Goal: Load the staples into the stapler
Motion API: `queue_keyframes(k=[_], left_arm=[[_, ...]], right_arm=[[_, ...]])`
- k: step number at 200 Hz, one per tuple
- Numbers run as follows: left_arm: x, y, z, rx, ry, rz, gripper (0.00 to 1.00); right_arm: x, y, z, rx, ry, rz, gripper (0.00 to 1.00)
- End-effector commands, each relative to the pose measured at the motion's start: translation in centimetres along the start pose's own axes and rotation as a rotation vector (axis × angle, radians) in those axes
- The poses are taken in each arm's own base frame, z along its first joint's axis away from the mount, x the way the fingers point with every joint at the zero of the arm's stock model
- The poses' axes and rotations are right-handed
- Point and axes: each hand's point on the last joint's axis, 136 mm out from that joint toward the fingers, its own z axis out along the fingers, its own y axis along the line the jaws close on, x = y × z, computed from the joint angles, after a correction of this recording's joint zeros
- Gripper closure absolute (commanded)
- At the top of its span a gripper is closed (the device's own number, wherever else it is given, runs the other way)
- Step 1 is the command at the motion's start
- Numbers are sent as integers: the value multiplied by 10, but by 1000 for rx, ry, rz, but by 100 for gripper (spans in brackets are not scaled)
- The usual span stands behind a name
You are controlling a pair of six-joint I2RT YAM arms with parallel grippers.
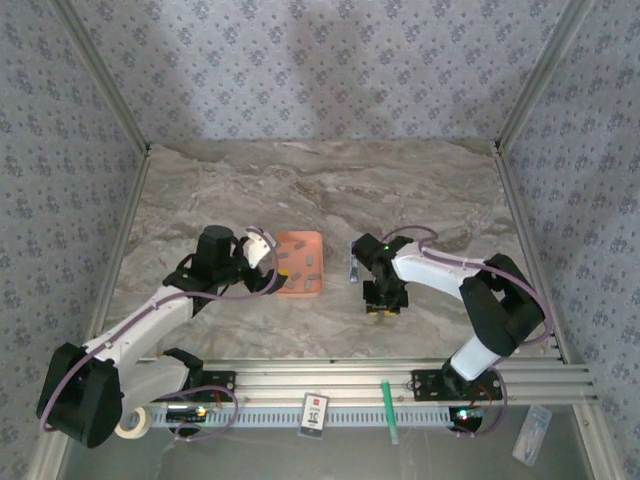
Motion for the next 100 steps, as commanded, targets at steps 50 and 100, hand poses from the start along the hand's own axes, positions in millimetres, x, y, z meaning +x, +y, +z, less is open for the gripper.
queue_keyframes(k=[50,100], left_arm=[[-13,0,-2,-1,-34,15,16],[-12,-1,-2,2,-33,15,16]], right_arm=[[0,1,10,12,32,-16,74],[4,-3,20,27,52,-6,81]])
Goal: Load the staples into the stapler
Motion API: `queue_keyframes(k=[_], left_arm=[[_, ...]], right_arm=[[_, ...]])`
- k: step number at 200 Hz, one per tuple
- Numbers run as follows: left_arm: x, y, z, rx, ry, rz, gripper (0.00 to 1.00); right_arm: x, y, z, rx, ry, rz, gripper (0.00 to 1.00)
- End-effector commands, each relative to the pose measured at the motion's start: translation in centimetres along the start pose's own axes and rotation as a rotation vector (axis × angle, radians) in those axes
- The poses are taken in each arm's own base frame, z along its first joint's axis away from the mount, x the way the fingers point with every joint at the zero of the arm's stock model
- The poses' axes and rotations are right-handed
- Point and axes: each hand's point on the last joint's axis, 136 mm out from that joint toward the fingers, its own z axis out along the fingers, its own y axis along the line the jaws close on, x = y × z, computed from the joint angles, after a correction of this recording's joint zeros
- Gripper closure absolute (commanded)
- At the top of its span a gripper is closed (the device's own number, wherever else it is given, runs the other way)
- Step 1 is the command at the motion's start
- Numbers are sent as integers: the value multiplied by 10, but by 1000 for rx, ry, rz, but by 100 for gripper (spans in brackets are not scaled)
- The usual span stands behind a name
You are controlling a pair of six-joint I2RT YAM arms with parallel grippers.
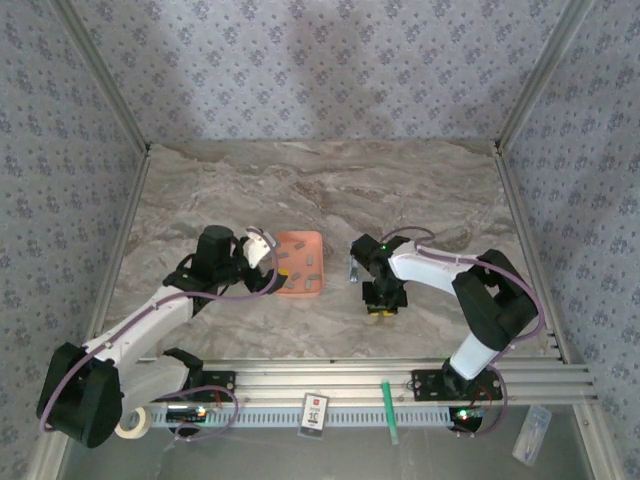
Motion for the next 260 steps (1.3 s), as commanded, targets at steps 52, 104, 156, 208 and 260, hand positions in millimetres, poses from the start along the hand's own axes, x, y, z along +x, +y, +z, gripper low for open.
queue_keyframes(k=[52,104,156,208,260], left_arm=[[-12,0,-1,-9,-29,16,16],[-13,7,5,-45,-23,-14,16],[-36,18,11,-71,-70,-16,16],[-33,32,35,-94,-71,-16,16],[-23,32,44,-85,-60,-46,16]], right_arm=[[-2,-3,-8,28,-59,10,85],[-35,-8,-63,-14,-295,76,86],[-77,-21,-94,24,-473,80,87],[-94,-21,-84,-11,-515,100,87],[-102,-15,-62,-13,-495,90,87]])
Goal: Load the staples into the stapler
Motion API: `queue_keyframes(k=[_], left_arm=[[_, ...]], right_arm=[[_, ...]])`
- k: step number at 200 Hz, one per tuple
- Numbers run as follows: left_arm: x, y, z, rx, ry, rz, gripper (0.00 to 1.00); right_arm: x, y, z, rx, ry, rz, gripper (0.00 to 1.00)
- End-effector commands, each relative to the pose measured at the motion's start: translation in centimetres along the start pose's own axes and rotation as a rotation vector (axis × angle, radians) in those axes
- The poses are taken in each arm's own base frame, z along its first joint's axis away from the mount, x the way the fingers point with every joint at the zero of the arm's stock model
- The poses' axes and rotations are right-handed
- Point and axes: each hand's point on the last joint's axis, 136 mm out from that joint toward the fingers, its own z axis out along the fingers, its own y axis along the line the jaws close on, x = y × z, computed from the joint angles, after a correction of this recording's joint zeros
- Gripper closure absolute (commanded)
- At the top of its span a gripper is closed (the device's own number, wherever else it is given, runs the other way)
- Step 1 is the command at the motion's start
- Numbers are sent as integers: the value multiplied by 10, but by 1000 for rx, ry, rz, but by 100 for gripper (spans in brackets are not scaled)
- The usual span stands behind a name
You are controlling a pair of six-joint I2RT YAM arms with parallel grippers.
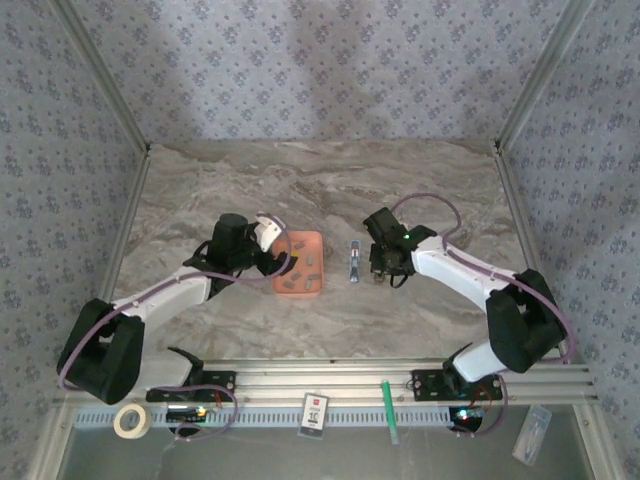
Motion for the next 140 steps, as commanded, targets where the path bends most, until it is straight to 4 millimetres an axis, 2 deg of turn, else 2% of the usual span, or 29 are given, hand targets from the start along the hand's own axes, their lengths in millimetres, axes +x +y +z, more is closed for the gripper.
queue_keyframes(k=[1,73,140], left_arm=[[-7,0,3,-3,-34,-1,16],[-7,0,4,2,-29,-4,16],[-8,-1,5,12,-27,-9,16]], right_arm=[[4,-1,13,11,9,-13,87],[8,-1,29,17,20,-18,87],[5,1,28,13,10,-23,87]])
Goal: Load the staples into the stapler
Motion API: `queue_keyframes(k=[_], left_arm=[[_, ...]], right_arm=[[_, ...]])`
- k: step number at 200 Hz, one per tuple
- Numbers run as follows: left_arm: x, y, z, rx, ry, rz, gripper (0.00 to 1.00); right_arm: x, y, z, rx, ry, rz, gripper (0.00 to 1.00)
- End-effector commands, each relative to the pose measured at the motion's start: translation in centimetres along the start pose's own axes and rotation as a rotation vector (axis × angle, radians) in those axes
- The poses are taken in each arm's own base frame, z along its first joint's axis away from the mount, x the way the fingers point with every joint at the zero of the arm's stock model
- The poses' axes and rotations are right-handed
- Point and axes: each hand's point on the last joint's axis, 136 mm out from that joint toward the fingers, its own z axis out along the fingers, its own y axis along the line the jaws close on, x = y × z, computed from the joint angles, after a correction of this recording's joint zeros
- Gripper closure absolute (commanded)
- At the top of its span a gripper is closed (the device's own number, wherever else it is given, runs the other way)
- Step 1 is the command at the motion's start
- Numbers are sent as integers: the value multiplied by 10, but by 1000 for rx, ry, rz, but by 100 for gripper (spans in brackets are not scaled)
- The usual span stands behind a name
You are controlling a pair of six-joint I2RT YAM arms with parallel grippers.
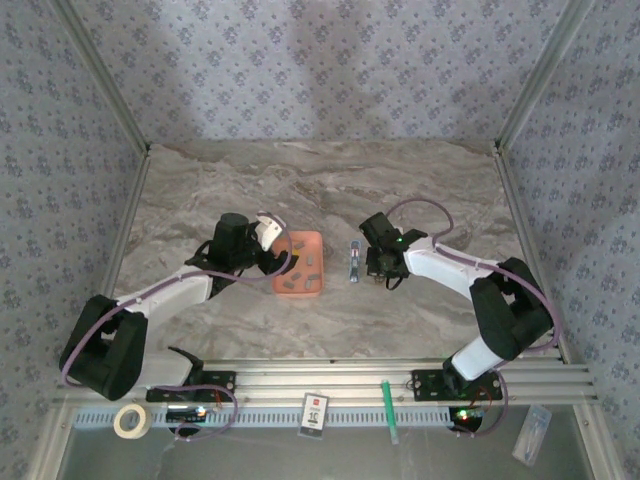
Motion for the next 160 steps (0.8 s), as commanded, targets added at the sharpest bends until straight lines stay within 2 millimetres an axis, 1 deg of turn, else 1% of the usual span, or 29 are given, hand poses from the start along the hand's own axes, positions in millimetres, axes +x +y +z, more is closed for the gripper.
queue_keyframes(k=[1,34,160], left_arm=[[-8,-2,1,11,-23,1,16],[-9,-3,1,15,-25,1,16],[-9,-3,1,14,-22,4,17]], right_arm=[[-1,-2,1,10,0,-17,87],[0,-2,-1,10,-2,-21,87],[3,0,8,15,31,-25,88]])
